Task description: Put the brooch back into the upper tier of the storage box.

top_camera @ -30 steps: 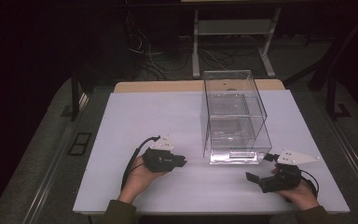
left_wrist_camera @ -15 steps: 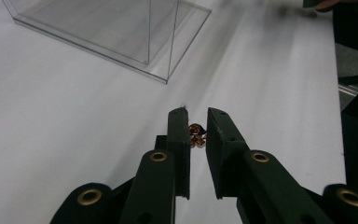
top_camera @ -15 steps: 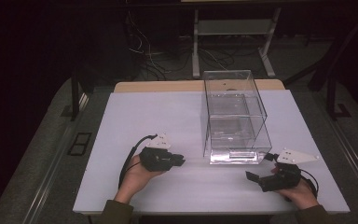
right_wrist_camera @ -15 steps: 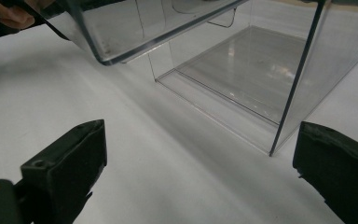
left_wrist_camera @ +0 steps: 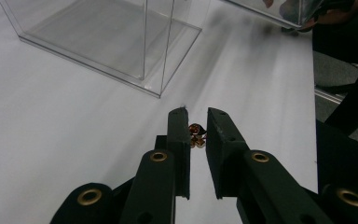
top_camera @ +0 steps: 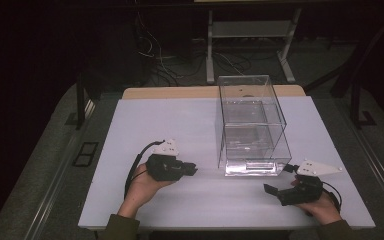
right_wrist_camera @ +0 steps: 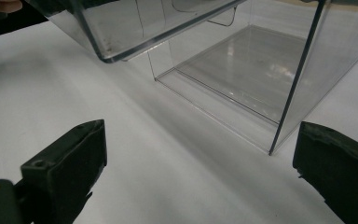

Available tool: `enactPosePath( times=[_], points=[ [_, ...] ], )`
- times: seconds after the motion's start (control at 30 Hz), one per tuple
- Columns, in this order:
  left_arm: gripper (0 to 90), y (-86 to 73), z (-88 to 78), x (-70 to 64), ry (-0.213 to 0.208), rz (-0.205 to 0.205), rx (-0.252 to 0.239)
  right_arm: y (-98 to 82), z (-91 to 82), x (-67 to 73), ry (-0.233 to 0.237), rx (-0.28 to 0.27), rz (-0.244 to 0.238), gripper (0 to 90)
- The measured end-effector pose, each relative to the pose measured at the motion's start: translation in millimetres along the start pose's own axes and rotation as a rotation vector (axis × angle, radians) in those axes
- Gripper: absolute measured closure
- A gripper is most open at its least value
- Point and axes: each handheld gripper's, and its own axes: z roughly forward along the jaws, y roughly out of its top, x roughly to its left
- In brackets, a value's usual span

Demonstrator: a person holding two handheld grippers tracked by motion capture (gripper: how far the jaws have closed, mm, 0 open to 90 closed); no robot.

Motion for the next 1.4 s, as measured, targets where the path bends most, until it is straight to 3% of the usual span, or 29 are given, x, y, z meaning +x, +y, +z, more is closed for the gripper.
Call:
enactPosePath(
  times=[0.57, 1.4],
  points=[
    [78.8, 15.8, -11.1, -0.4, -0.037, 0.003, -0.020, 0.0, 0.4, 0.0, 0.000, 0.005, 0.008, 2.7],
    [78.8, 65.9, -40.6, -4.9, -0.084, 0.051, -0.044, -0.3, -0.3, 1.0, -0.005, -0.003, 0.015, 2.7]
  ],
)
